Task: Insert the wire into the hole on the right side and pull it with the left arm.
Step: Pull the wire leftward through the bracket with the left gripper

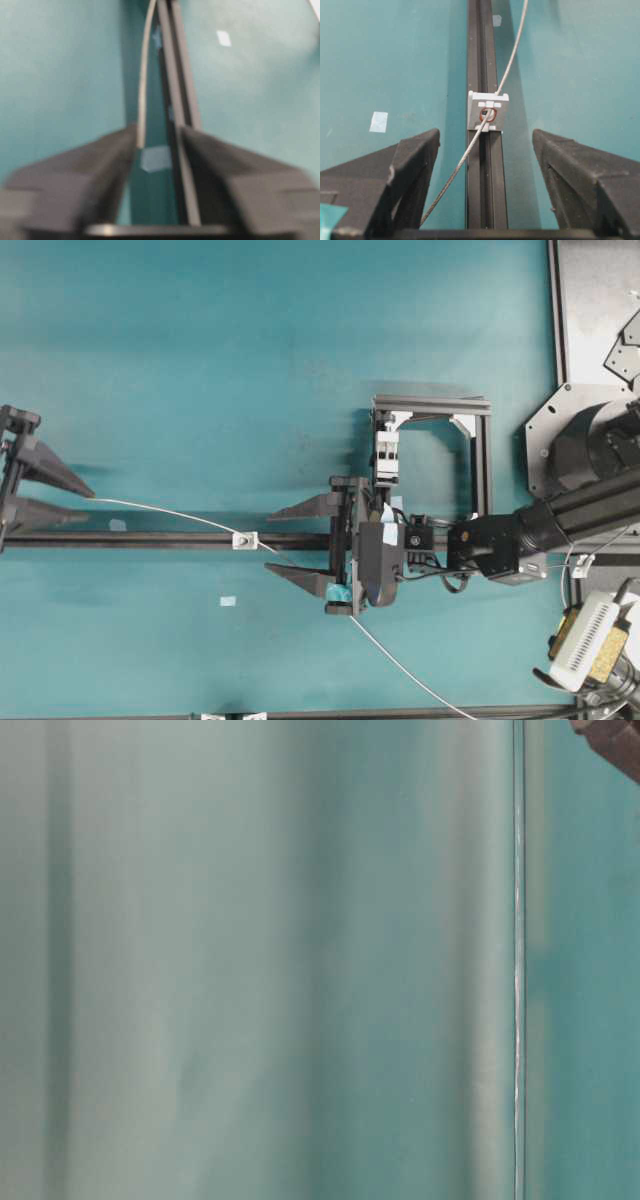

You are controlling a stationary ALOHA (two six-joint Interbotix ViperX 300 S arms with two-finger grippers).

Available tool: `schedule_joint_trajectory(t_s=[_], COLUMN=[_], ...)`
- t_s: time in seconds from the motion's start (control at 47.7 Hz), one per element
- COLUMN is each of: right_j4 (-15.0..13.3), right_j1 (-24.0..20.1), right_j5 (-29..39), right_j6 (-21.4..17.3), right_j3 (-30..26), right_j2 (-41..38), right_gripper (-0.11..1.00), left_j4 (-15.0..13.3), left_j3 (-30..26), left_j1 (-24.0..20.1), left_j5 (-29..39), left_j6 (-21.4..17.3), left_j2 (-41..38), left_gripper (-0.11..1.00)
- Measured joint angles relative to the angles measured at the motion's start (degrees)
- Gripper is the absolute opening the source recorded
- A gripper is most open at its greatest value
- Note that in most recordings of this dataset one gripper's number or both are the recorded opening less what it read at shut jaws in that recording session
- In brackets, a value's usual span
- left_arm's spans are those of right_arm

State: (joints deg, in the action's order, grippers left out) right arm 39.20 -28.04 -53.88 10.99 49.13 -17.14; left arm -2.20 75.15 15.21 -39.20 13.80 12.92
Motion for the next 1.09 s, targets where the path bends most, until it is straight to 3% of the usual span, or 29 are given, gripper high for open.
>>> schedule_joint_trajectory(t_s=[0.084,0.251,0.314,0.712,1.09], right_j4=[0.0,0.0,-0.09,-0.09,0.0], right_j1=[-0.09,-0.09,-0.09,-0.09,1.49], right_j5=[0.0,0.0,0.0,0.0,0.0], right_j6=[-0.09,0.0,0.0,0.09,0.09], right_j3=[0.09,0.09,0.0,1.76,4.57], right_j2=[-0.09,-0.09,-0.09,3.34,8.44], right_gripper=[0.83,0.83,0.83,0.83,0.83], left_j4=[0.0,0.0,0.0,0.0,-0.09], left_j3=[0.0,-0.09,0.0,0.0,0.09], left_j1=[0.0,0.0,0.0,-2.46,-5.45], left_j5=[0.0,0.0,0.0,0.0,0.97], left_j6=[0.0,0.0,0.0,-0.44,-0.79], left_j2=[0.0,0.0,0.0,0.26,5.36], left_gripper=[0.3,0.8,0.92,0.92,0.92])
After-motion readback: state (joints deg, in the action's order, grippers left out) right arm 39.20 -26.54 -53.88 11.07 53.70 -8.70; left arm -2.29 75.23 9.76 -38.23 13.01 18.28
